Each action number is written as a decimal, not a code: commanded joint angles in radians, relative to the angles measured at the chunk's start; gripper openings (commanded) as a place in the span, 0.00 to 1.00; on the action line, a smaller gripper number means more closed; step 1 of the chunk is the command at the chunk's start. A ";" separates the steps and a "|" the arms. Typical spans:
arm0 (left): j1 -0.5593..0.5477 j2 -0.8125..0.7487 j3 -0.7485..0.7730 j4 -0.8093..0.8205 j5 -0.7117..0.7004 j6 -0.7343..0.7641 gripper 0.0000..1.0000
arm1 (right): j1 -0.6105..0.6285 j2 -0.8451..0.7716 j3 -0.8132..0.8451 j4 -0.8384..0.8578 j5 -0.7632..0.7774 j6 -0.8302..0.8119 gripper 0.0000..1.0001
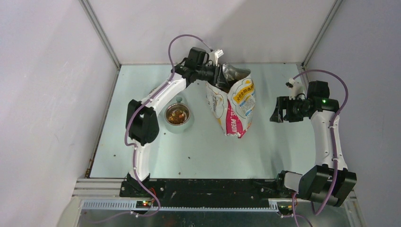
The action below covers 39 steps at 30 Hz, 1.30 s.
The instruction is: Serve the pet food
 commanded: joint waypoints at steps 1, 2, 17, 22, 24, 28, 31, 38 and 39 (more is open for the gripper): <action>-0.001 -0.038 0.052 0.033 0.180 -0.114 0.00 | -0.005 -0.011 0.004 0.016 0.016 0.001 0.74; 0.004 -0.046 0.051 0.034 0.184 -0.115 0.00 | -0.006 -0.011 0.003 0.015 0.016 0.000 0.74; 0.096 -0.106 -0.043 0.320 0.286 -0.432 0.00 | -0.012 -0.024 0.005 -0.002 0.030 0.009 0.74; 0.128 -0.135 -0.097 0.365 0.285 -0.502 0.00 | -0.012 -0.031 0.013 -0.007 0.041 0.008 0.74; 0.144 -0.148 -0.118 0.395 0.285 -0.545 0.00 | -0.012 -0.033 0.014 -0.007 0.042 0.010 0.74; 0.182 -0.175 -0.162 0.453 0.280 -0.611 0.00 | -0.012 -0.036 0.014 -0.005 0.047 0.011 0.74; 0.201 -0.200 -0.182 0.459 0.269 -0.631 0.00 | -0.014 -0.038 0.014 -0.005 0.051 0.008 0.74; 0.226 -0.233 -0.202 0.462 0.256 -0.640 0.00 | -0.015 -0.034 0.014 -0.001 0.055 0.001 0.74; 0.226 -0.237 -0.208 0.459 0.251 -0.636 0.00 | -0.015 -0.034 0.013 0.000 0.054 0.001 0.74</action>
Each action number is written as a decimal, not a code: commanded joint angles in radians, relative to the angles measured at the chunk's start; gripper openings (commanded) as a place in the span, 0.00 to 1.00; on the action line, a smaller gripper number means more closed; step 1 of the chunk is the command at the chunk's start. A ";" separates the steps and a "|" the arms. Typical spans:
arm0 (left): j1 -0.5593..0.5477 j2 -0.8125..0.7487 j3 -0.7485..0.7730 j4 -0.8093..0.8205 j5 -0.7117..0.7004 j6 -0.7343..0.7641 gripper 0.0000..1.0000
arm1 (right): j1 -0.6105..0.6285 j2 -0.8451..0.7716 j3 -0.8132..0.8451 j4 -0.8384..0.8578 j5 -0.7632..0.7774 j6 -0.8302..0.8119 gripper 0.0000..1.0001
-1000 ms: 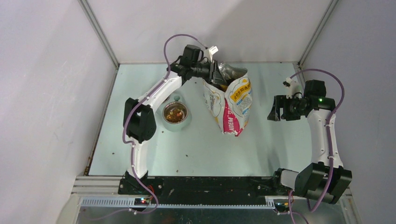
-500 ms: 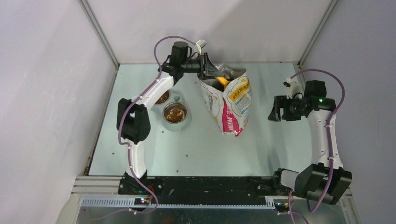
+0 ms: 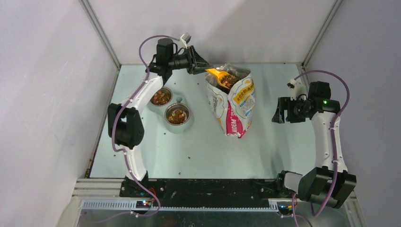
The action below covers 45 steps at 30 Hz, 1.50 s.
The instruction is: Serve the pet food
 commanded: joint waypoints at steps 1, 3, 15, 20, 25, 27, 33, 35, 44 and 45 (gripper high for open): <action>0.006 -0.092 -0.009 0.043 -0.004 -0.023 0.00 | -0.006 -0.017 0.013 0.011 0.009 0.001 0.74; 0.011 -0.104 -0.019 0.023 -0.030 -0.012 0.00 | -0.006 -0.016 0.013 0.012 0.009 -0.001 0.74; -0.007 -0.129 0.085 -0.248 -0.212 0.260 0.00 | -0.019 -0.018 0.002 0.009 0.008 -0.002 0.74; 0.021 -0.115 -0.074 0.073 -0.091 -0.075 0.00 | -0.019 -0.015 0.002 0.011 0.012 -0.005 0.74; 0.039 -0.102 -0.119 0.150 -0.054 -0.166 0.00 | -0.025 -0.020 0.000 -0.001 0.020 -0.009 0.74; 0.044 -0.095 -0.139 0.235 -0.036 -0.222 0.00 | -0.026 -0.020 0.001 -0.006 0.025 -0.010 0.74; 0.082 -0.103 -0.192 0.339 -0.026 -0.340 0.00 | -0.027 -0.015 0.002 -0.031 0.057 -0.035 0.74; 0.106 -0.118 -0.205 0.349 -0.022 -0.363 0.00 | -0.027 -0.012 0.001 -0.047 0.083 -0.067 0.74; 0.147 -0.107 -0.279 0.589 0.069 -0.535 0.00 | -0.032 0.019 0.003 -0.094 0.161 -0.179 0.74; 0.171 -0.145 -0.336 0.656 0.062 -0.552 0.00 | -0.033 0.018 0.004 -0.099 0.171 -0.190 0.74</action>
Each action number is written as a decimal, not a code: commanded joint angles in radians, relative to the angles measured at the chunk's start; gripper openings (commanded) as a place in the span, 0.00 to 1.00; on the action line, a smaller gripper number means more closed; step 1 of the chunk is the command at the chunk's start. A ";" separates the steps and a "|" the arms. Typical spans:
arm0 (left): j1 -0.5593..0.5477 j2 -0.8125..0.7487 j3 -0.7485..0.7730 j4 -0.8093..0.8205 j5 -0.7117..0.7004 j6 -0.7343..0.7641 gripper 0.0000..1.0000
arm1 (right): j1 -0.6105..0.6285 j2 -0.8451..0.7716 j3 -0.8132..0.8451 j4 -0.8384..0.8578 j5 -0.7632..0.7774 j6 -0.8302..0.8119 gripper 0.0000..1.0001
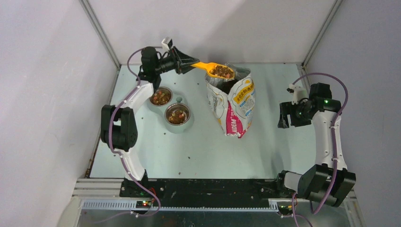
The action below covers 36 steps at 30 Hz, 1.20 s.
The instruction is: Serve the pet food
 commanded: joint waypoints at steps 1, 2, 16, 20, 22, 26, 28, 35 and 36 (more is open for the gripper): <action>0.046 -0.092 -0.131 0.274 0.048 -0.164 0.00 | -0.012 0.003 0.005 -0.039 0.069 -0.075 0.74; 0.049 -0.096 -0.175 0.379 0.047 -0.189 0.00 | -0.015 -0.001 0.005 -0.043 0.071 -0.079 0.74; 0.000 0.113 -0.230 0.978 -0.067 -0.657 0.00 | -0.005 0.011 0.039 -0.122 0.149 -0.110 0.74; 0.008 0.100 -0.223 0.954 -0.061 -0.656 0.00 | -0.003 0.011 0.039 -0.117 0.143 -0.104 0.74; 0.017 0.088 -0.219 0.928 -0.051 -0.642 0.00 | -0.002 0.014 0.039 -0.112 0.136 -0.101 0.74; 0.049 0.054 -0.221 0.871 -0.017 -0.604 0.00 | -0.002 0.016 0.039 -0.105 0.128 -0.111 0.74; 0.073 0.033 -0.235 0.846 -0.003 -0.584 0.00 | -0.002 0.017 0.039 -0.103 0.120 -0.122 0.74; 0.176 -0.055 -0.299 0.770 0.046 -0.503 0.00 | 0.000 0.037 0.040 -0.094 0.086 -0.135 0.74; 0.200 -0.076 -0.315 0.749 0.051 -0.495 0.00 | 0.001 0.040 0.040 -0.091 0.079 -0.132 0.74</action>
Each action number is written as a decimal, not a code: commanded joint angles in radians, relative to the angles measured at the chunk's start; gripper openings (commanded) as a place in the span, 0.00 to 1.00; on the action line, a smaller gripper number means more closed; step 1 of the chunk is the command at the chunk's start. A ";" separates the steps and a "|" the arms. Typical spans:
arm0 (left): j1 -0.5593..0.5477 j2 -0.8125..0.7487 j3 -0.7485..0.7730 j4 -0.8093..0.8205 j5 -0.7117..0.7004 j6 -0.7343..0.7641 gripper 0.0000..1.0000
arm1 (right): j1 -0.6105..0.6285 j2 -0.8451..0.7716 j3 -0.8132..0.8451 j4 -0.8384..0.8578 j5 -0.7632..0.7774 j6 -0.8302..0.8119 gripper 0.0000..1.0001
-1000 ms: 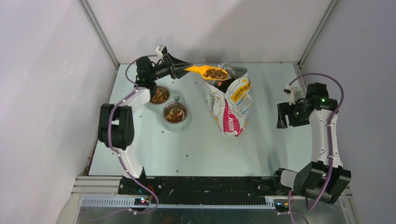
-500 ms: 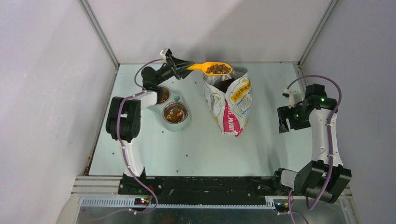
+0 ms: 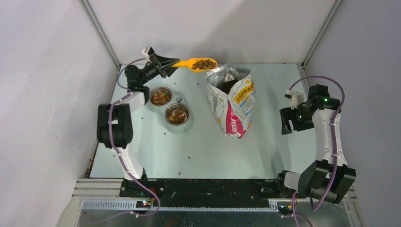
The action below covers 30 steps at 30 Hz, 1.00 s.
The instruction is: Serve the pet food
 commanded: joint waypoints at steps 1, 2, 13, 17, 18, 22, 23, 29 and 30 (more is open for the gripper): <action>0.073 -0.130 -0.039 -0.044 0.047 0.087 0.00 | 0.006 0.018 0.037 0.025 -0.048 -0.013 0.74; 0.098 -0.151 -0.058 -0.052 0.051 0.098 0.00 | 0.009 0.021 0.037 0.029 -0.053 -0.013 0.74; 0.279 -0.335 -0.295 -0.168 0.110 0.229 0.00 | 0.030 0.052 0.038 0.105 -0.125 0.014 0.75; 0.353 -0.405 -0.390 -0.248 0.121 0.313 0.00 | 0.035 0.053 0.038 0.109 -0.146 0.027 0.75; 0.364 -0.428 -0.403 -0.273 0.123 0.323 0.00 | 0.037 0.054 0.037 0.112 -0.150 0.029 0.75; 0.423 -0.495 -0.468 -0.384 0.132 0.416 0.00 | 0.047 0.054 0.037 0.119 -0.157 0.038 0.75; 0.442 -0.505 -0.486 -0.406 0.133 0.450 0.00 | 0.051 0.055 0.038 0.120 -0.159 0.039 0.75; 0.525 -0.573 -0.555 -0.591 0.127 0.615 0.00 | 0.061 0.064 0.043 0.125 -0.170 0.046 0.75; 0.538 -0.581 -0.565 -0.625 0.126 0.633 0.00 | 0.062 0.065 0.046 0.126 -0.172 0.048 0.75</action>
